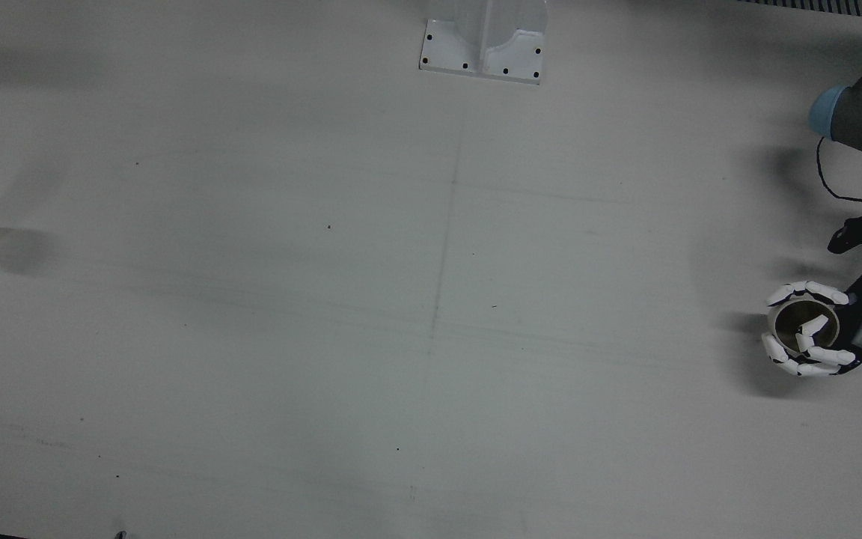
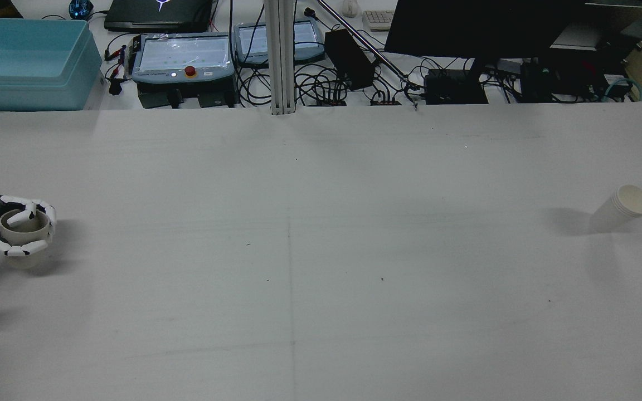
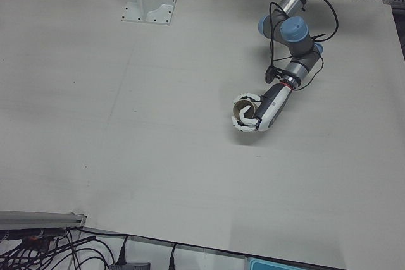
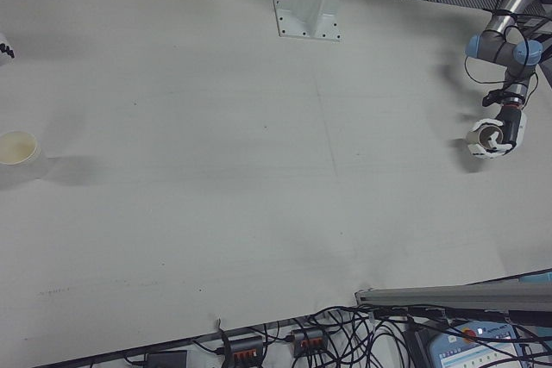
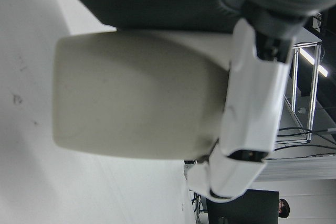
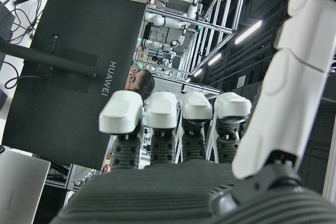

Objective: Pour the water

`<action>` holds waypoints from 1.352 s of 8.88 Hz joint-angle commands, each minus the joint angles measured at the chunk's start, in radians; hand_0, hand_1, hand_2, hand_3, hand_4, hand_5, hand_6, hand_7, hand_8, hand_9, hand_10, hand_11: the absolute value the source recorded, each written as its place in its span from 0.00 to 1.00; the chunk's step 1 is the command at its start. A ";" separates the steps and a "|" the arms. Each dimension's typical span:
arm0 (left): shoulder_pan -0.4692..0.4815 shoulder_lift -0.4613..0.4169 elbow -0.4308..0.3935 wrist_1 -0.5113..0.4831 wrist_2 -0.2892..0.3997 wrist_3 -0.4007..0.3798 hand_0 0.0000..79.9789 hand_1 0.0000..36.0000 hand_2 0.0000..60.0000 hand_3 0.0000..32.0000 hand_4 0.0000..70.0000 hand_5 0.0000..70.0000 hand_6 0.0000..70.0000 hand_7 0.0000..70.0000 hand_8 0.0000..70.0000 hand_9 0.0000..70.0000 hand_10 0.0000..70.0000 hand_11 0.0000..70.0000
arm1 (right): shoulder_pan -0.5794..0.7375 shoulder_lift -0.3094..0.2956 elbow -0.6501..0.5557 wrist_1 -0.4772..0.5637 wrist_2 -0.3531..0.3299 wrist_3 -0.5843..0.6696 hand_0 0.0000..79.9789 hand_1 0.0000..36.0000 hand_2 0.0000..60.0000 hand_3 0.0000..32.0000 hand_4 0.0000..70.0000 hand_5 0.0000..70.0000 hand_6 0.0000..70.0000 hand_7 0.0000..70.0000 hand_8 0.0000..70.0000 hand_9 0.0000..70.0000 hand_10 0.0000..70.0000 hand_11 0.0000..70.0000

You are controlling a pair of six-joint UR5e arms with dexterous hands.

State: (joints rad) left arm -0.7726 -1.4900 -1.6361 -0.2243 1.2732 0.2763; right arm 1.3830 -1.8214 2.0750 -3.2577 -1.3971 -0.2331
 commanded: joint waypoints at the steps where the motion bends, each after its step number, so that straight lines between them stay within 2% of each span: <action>1: 0.001 -0.025 -0.067 0.057 0.000 -0.049 1.00 1.00 1.00 0.00 1.00 1.00 1.00 1.00 1.00 1.00 1.00 1.00 | 0.063 0.005 0.017 0.000 -0.048 0.001 0.73 0.22 0.00 0.00 0.57 1.00 0.91 1.00 1.00 1.00 1.00 1.00; 3: -0.001 -0.065 -0.099 0.097 -0.003 -0.066 1.00 1.00 1.00 0.00 1.00 1.00 1.00 1.00 1.00 1.00 1.00 1.00 | 0.048 0.017 0.005 -0.004 -0.051 -0.006 0.73 0.22 0.00 0.00 0.57 1.00 0.91 1.00 1.00 1.00 1.00 1.00; 5: -0.001 -0.065 -0.113 0.106 -0.005 -0.068 1.00 1.00 1.00 0.00 1.00 1.00 1.00 1.00 1.00 1.00 1.00 1.00 | 0.051 0.017 -0.012 -0.002 -0.054 -0.002 0.73 0.22 0.00 0.00 0.57 1.00 0.91 1.00 1.00 1.00 1.00 1.00; 6: 0.001 -0.067 -0.114 0.117 -0.005 -0.080 1.00 0.75 0.68 0.00 1.00 1.00 1.00 1.00 1.00 1.00 1.00 1.00 | 0.048 0.019 -0.012 -0.004 -0.056 -0.005 0.73 0.22 0.00 0.00 0.57 1.00 0.91 1.00 1.00 1.00 1.00 1.00; 7: 0.001 -0.070 -0.123 0.134 -0.005 -0.081 1.00 0.52 0.35 0.00 1.00 1.00 1.00 1.00 1.00 1.00 1.00 1.00 | 0.047 0.022 -0.015 -0.004 -0.056 -0.008 0.75 0.20 0.00 0.00 0.63 1.00 0.88 0.96 0.91 1.00 0.86 1.00; 8: 0.003 -0.073 -0.134 0.152 -0.005 -0.081 1.00 0.36 0.18 0.00 1.00 1.00 1.00 1.00 1.00 1.00 1.00 1.00 | 0.047 0.027 -0.015 -0.005 -0.057 -0.009 0.75 0.20 0.00 0.00 0.66 1.00 0.88 0.95 0.88 1.00 0.81 1.00; 9: 0.001 -0.082 -0.134 0.161 -0.003 -0.088 1.00 0.35 0.13 0.00 1.00 1.00 1.00 1.00 1.00 1.00 1.00 1.00 | 0.047 0.028 -0.026 -0.004 -0.057 -0.009 0.76 0.21 0.00 0.00 0.68 1.00 0.91 0.97 0.89 1.00 0.81 1.00; 10: 0.003 -0.098 -0.134 0.195 -0.003 -0.110 1.00 0.31 0.08 0.00 1.00 0.93 1.00 1.00 1.00 1.00 1.00 1.00 | 0.047 0.034 -0.030 -0.004 -0.077 -0.009 0.75 0.21 0.00 0.00 0.68 1.00 0.91 0.97 0.88 1.00 0.80 1.00; 11: 0.003 -0.104 -0.136 0.197 -0.005 -0.111 0.99 0.30 0.07 0.00 0.93 0.82 1.00 1.00 1.00 1.00 1.00 1.00 | 0.045 0.039 -0.033 -0.004 -0.089 -0.011 0.75 0.21 0.00 0.00 0.67 1.00 0.90 0.97 0.87 1.00 0.80 1.00; 12: 0.003 -0.114 -0.146 0.200 -0.005 -0.112 0.95 0.28 0.04 0.00 0.91 0.79 1.00 1.00 1.00 1.00 1.00 1.00 | 0.039 0.063 -0.050 -0.001 -0.102 -0.012 0.75 0.21 0.00 0.00 0.65 1.00 0.90 0.97 0.87 1.00 0.80 1.00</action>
State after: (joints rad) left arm -0.7705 -1.5833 -1.7698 -0.0423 1.2695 0.1741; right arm 1.4292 -1.7882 2.0469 -3.2614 -1.4713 -0.2427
